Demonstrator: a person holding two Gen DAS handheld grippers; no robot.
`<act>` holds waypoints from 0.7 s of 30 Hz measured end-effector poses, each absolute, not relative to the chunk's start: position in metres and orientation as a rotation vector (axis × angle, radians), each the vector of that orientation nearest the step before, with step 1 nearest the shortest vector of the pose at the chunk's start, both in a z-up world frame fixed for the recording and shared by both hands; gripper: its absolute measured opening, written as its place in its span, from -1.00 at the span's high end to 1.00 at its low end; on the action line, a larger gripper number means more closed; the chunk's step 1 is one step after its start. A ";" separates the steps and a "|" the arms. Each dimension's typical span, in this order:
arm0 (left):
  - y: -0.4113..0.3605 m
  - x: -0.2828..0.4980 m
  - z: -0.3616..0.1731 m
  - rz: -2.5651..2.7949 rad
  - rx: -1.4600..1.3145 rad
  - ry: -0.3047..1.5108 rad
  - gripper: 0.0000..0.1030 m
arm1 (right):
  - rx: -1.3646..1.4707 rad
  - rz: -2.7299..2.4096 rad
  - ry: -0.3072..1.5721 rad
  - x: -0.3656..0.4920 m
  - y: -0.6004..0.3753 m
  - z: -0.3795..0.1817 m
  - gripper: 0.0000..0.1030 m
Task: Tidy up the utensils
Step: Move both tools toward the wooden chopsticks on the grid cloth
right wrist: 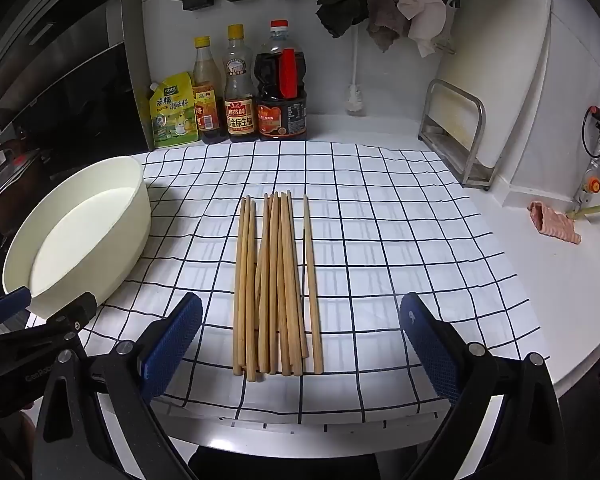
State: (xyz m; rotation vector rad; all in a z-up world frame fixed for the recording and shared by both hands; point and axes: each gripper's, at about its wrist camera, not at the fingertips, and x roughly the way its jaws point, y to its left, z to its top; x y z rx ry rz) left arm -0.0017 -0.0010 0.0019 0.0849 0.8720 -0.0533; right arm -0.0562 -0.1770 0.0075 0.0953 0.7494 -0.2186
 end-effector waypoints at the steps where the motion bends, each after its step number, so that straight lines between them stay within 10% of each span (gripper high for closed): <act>1: 0.000 -0.002 0.003 -0.054 0.086 0.871 -0.88 | 0.096 -0.219 0.750 -0.056 -0.177 0.008 -0.84; 21: -0.003 -0.001 0.004 -0.057 0.087 0.868 -0.88 | 0.096 -0.217 0.751 -0.056 -0.178 0.010 -0.84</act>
